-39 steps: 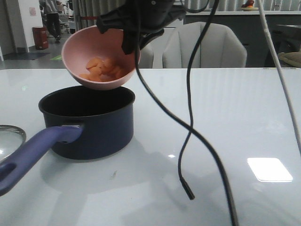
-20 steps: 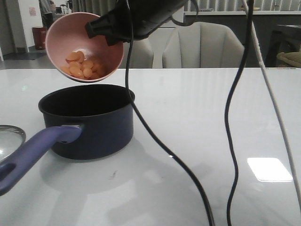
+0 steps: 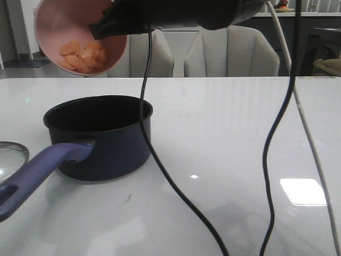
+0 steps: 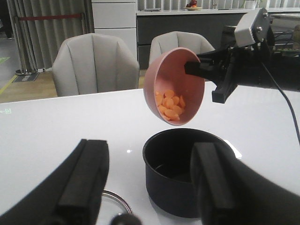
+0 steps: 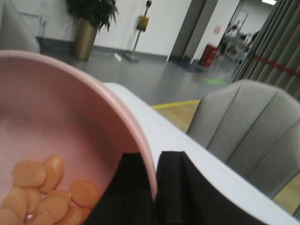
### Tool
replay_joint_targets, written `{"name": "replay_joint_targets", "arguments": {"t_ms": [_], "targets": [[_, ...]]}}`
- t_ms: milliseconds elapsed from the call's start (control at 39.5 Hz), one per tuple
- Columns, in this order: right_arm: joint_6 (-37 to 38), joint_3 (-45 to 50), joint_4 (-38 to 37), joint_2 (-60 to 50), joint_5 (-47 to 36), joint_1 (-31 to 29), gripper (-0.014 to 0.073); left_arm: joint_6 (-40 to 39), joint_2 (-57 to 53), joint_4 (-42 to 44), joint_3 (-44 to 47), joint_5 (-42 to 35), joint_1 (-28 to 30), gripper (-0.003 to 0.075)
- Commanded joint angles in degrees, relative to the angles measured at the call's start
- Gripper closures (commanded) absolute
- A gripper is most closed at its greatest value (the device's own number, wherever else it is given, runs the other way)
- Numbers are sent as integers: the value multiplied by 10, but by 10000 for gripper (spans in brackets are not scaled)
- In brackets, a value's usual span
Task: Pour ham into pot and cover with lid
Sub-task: 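Tilt the pink bowl to pour the orange slices into the pot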
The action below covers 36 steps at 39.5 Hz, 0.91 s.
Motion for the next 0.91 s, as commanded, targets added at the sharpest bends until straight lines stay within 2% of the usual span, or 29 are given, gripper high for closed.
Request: {"name": "replay_joint_targets", "arguments": {"t_ms": [0, 127, 203, 405, 633, 887], "targets": [[-66, 7, 49, -32, -156, -2, 456, -1, 7, 1, -15, -43, -4, 297], [-118, 43, 49, -32, -266, -2, 456, -1, 7, 1, -15, -43, -4, 297], [-130, 54, 49, -32, -296, -2, 456, -1, 7, 1, -15, -43, -4, 297], [-180, 60, 47, -28, -310, -2, 456, -1, 7, 1, -15, -43, -4, 297], [-222, 60, 45, 7, -384, 2, 456, -1, 7, 1, -15, -43, -4, 297], [-208, 61, 51, 8, -380, 6, 456, -1, 7, 1, -15, -43, -4, 297]]}}
